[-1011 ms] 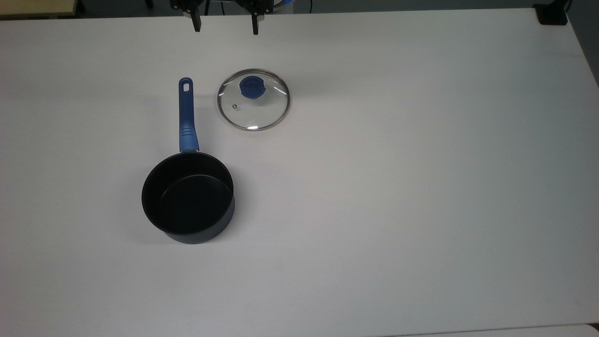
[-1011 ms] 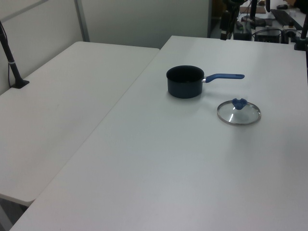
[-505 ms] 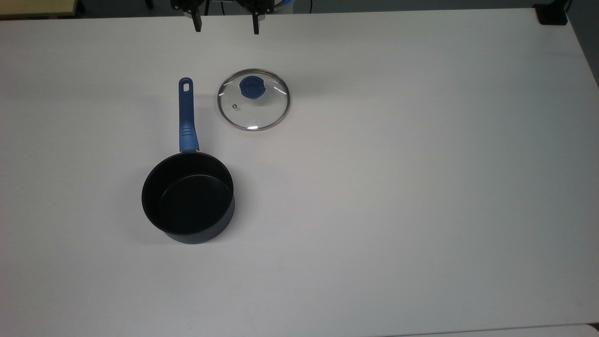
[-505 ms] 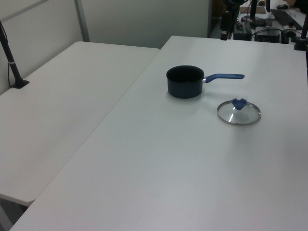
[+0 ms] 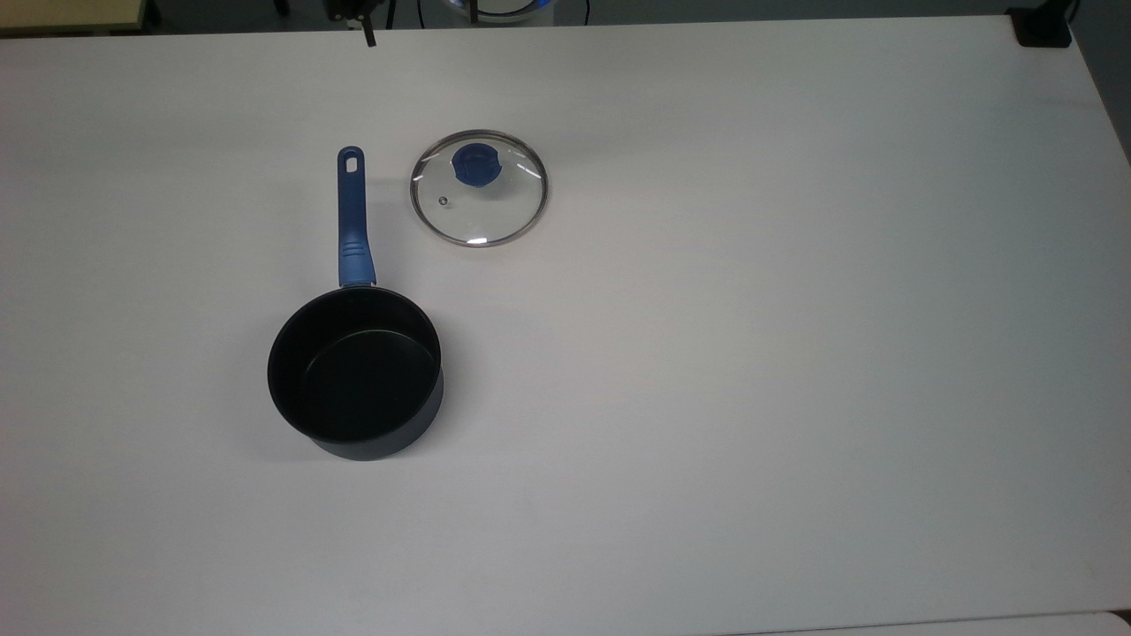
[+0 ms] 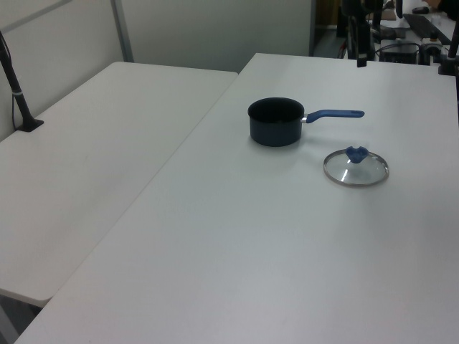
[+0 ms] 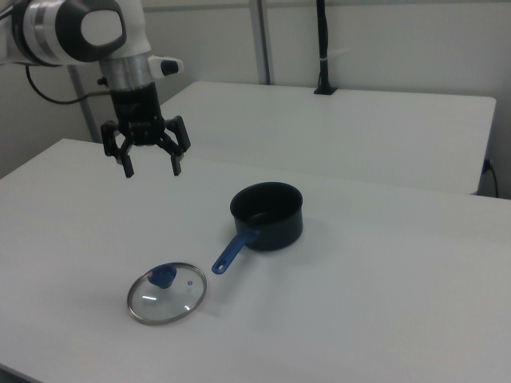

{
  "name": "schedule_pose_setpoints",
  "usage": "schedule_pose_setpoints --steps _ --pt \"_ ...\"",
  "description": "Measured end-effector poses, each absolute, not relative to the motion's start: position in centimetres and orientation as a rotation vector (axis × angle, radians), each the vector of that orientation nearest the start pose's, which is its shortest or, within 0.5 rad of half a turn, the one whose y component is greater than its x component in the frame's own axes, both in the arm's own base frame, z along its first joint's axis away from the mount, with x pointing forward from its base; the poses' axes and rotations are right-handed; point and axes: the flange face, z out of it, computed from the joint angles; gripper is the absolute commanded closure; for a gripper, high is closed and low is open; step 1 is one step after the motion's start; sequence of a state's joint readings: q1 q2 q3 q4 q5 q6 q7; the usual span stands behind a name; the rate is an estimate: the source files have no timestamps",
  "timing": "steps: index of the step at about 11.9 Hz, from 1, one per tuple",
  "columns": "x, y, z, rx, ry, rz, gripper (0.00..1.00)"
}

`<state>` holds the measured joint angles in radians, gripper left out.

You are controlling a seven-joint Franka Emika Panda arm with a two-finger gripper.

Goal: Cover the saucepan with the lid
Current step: 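Lower the open gripper onto the blue knob of the glass lid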

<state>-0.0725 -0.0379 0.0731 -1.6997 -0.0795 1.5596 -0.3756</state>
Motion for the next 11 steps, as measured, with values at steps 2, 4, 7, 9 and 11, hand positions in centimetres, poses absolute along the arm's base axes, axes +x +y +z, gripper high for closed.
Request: schedule_pose_setpoints --steps 2,4,7,9,11 --pt "53.2 -0.8 55.4 -3.146 -0.568 0.251 0.0" --pt "52.4 -0.1 49.2 -3.208 -0.313 0.15 0.0" --pt "50.7 3.5 38.6 -3.229 0.145 0.082 0.0" --pt "50.6 4.2 35.5 -3.225 0.18 0.153 0.04" --pt "50.7 3.9 33.7 -3.26 0.14 0.2 0.04"
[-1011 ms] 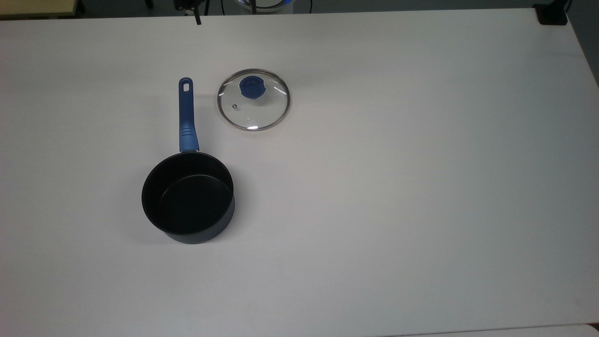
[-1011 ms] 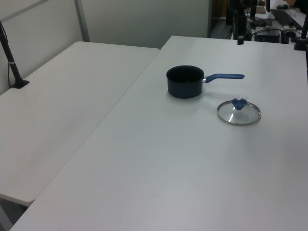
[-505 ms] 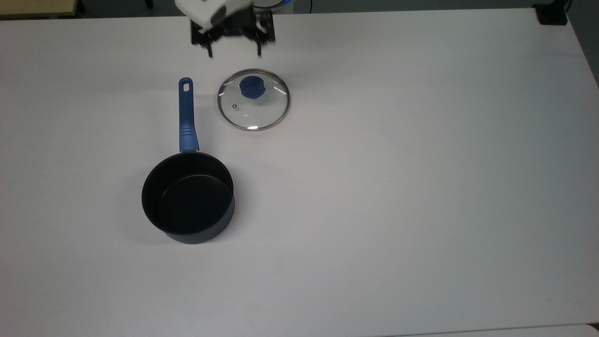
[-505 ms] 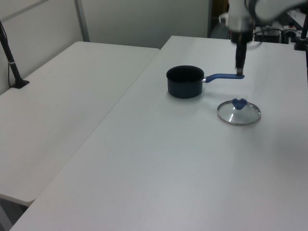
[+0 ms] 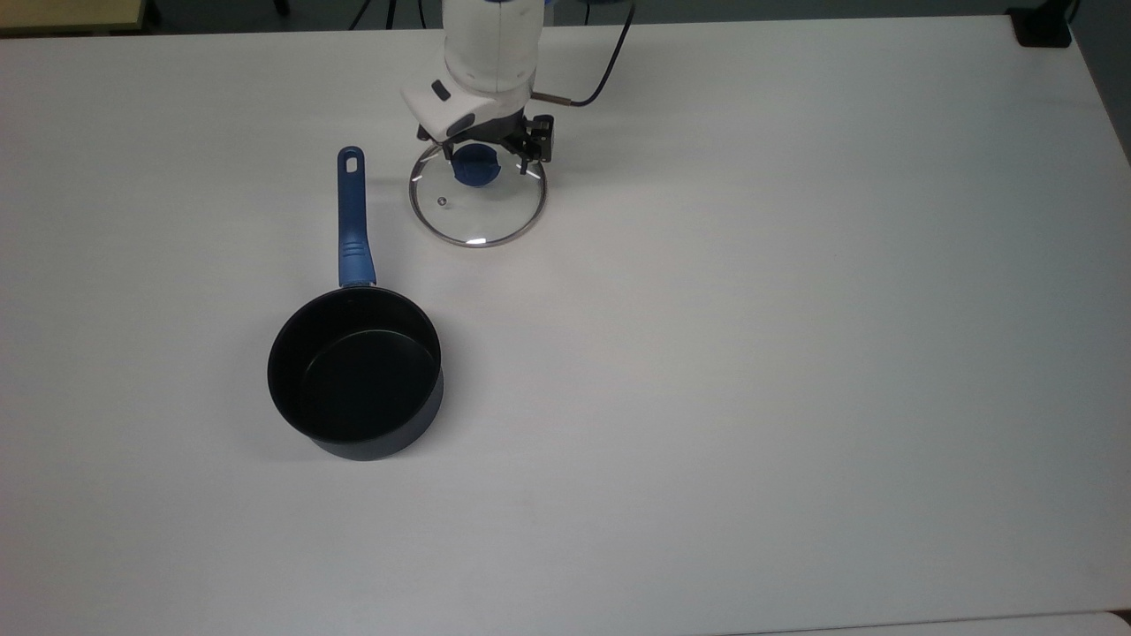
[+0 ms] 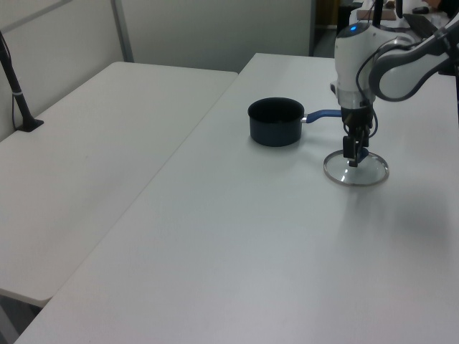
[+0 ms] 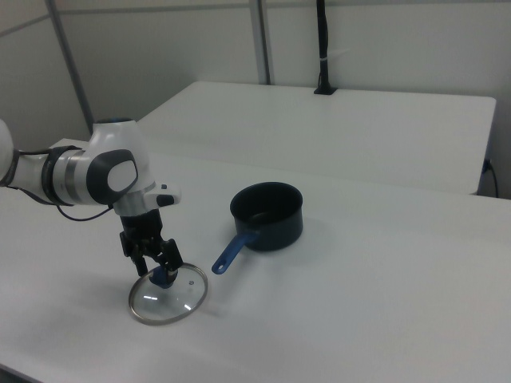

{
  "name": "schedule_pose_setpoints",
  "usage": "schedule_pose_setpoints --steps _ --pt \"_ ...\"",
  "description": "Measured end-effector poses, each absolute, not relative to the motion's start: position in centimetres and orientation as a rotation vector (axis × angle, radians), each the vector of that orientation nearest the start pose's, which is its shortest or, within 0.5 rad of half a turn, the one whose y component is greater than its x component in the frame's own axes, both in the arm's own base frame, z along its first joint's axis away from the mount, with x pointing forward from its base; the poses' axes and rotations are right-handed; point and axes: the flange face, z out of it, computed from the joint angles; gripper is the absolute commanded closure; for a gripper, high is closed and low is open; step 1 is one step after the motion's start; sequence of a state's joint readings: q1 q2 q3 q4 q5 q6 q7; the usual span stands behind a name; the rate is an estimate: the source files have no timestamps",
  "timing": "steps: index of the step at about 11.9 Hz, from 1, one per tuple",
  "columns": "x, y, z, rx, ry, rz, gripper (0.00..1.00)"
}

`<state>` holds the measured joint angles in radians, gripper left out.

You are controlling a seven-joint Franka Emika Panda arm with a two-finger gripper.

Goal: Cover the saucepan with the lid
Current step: 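Lower the open gripper onto the blue knob of the glass lid, then close the gripper on the blue knob of the lid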

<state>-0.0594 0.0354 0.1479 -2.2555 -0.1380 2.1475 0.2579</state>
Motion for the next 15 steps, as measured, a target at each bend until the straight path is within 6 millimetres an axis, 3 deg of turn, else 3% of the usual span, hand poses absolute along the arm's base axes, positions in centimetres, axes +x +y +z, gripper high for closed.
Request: schedule_pose_setpoints --steps 5,8,10,11,14,15 --pt "51.2 3.2 33.6 -3.311 0.094 0.177 0.07" --pt "51.5 3.1 33.7 -3.313 0.093 0.17 0.25" --pt "51.5 3.2 32.9 -3.314 0.086 0.194 0.51" --pt "51.5 3.3 32.7 -3.313 0.081 0.201 0.57" --pt "52.1 3.5 33.5 -3.318 0.074 0.168 0.59" --pt "52.7 3.4 34.8 -3.321 0.083 0.15 0.59"
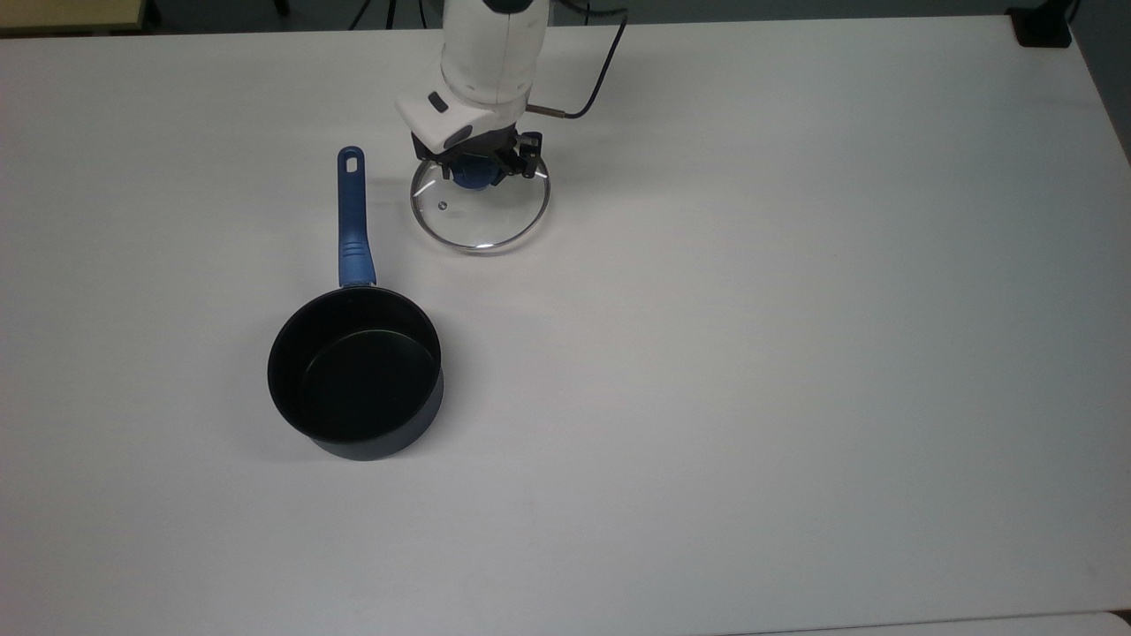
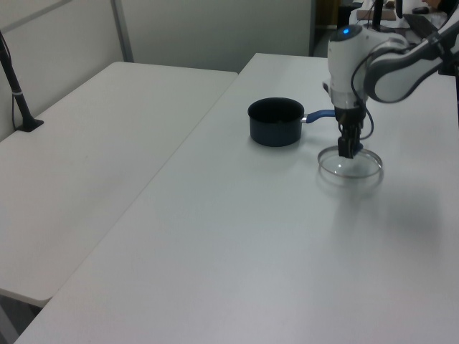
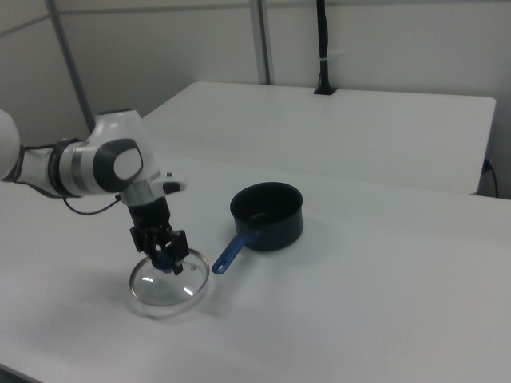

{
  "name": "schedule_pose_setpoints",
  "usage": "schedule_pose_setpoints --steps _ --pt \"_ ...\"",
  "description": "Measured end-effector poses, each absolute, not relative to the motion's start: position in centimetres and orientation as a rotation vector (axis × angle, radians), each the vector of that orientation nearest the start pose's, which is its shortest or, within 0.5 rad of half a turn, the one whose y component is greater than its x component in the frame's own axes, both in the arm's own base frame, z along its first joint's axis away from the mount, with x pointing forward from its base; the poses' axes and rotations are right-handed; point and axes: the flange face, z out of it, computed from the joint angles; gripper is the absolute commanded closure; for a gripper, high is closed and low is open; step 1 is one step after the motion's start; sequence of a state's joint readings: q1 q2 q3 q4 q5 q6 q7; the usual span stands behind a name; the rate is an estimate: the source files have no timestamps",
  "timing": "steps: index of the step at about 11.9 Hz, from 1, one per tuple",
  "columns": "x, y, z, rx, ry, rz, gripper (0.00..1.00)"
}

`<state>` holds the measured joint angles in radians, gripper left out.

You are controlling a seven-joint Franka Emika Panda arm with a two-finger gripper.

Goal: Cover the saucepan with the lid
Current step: 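Lift the glass lid and carry it over the black saucepan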

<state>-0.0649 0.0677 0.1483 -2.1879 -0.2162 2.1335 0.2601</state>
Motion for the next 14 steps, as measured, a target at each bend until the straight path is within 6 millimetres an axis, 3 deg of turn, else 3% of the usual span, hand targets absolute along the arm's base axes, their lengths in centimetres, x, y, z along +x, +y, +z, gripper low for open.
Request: schedule_pose_setpoints --steps 1,5,7,9,11,14 --pt "53.7 3.4 37.1 -3.327 0.092 0.135 0.59" --pt "57.9 2.5 49.9 -3.323 0.036 -0.116 0.63" --pt "59.4 0.8 53.1 -3.304 0.1 -0.17 0.63" --pt "62.7 -2.0 53.3 -3.291 0.187 -0.106 0.63" --pt "66.6 -5.3 50.9 -3.283 0.266 -0.089 0.63" --pt "70.4 -7.9 49.3 -3.277 0.337 -0.133 0.63"
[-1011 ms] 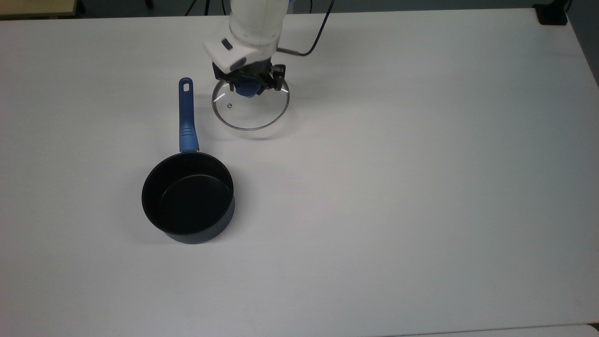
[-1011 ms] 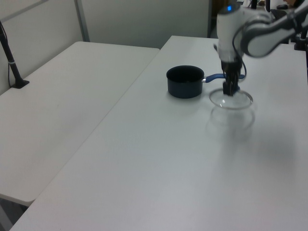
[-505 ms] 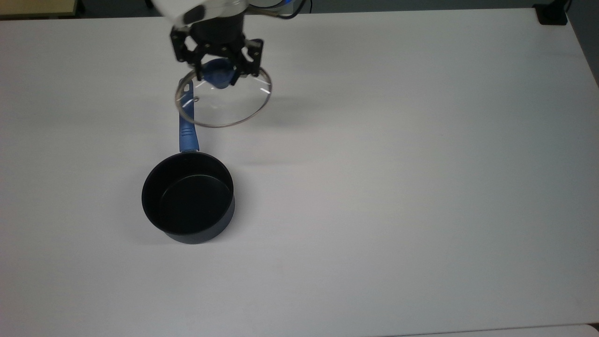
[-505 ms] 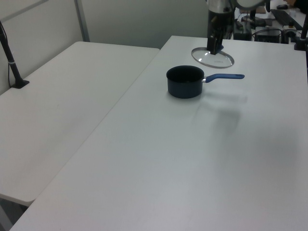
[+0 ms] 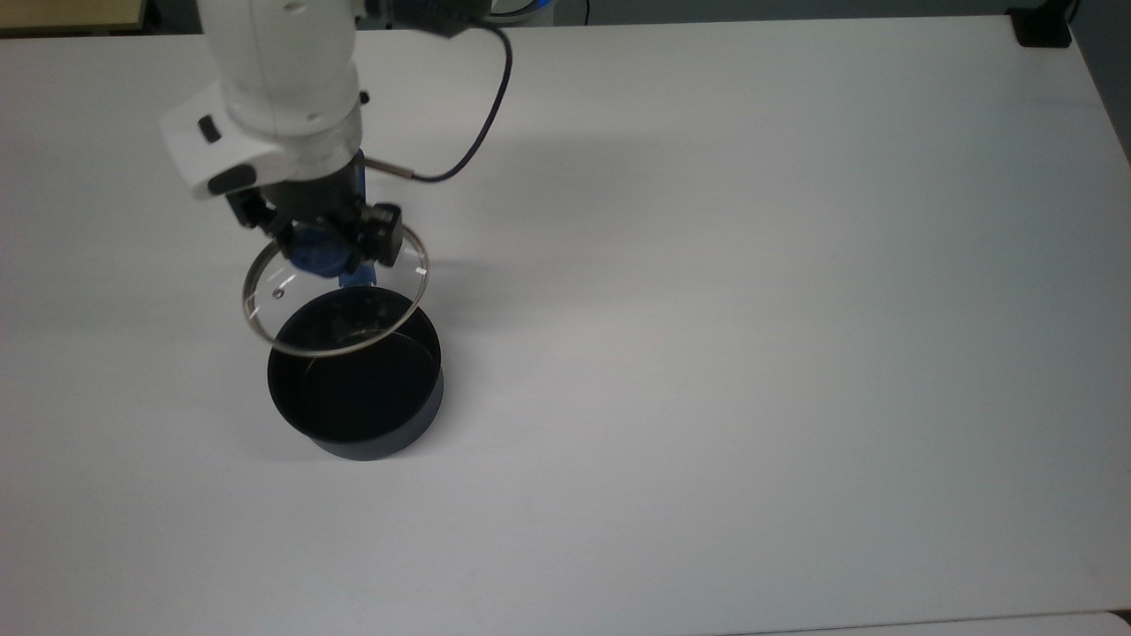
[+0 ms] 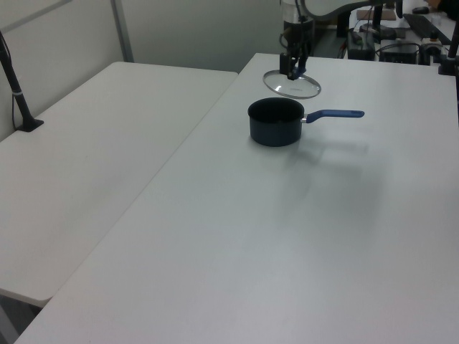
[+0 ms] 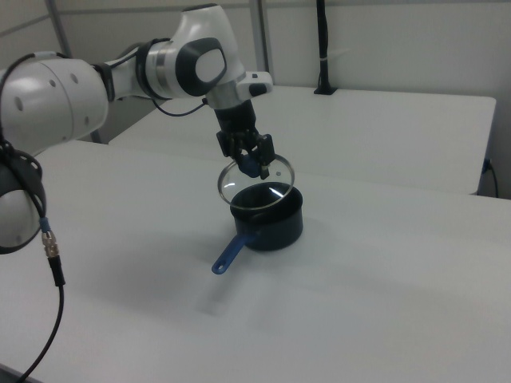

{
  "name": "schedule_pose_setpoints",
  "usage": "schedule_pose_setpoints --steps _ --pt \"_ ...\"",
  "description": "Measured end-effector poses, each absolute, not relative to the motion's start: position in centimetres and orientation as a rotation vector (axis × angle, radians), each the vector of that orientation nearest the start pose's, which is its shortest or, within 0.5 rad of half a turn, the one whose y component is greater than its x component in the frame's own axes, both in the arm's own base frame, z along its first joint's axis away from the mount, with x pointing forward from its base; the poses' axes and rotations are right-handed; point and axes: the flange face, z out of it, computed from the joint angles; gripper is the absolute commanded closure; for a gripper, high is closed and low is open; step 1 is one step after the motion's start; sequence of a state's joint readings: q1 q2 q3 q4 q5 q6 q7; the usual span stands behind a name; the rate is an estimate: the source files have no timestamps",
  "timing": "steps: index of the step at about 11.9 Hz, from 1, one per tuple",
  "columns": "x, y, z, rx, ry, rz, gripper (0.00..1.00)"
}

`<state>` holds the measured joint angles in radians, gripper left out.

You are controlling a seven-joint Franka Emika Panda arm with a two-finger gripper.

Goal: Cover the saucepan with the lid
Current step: 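Lift the glass lid and carry it over the black saucepan, then lower the lid onto the saucepan rim and open the gripper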

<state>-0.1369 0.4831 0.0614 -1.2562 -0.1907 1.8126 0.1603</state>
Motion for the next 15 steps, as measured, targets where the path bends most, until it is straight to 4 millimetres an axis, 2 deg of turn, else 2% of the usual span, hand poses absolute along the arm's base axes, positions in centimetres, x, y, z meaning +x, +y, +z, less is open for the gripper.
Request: schedule_pose_setpoints --steps 3,7,9,12,13,14,15 --pt "72.7 -8.2 46.1 -3.267 0.416 -0.184 0.63" --pt "74.3 -5.9 42.2 -3.256 0.524 -0.203 0.63" --pt "74.5 -6.0 41.0 -3.3 0.511 -0.196 0.63" --pt "74.5 -5.4 40.5 -3.354 0.47 -0.197 0.62" --pt "74.5 -5.3 40.5 -3.363 0.463 -0.197 0.56" --pt "74.5 -5.3 40.5 -3.364 0.463 -0.195 0.19" --pt "74.5 -5.3 40.4 -3.367 0.462 -0.194 0.0"
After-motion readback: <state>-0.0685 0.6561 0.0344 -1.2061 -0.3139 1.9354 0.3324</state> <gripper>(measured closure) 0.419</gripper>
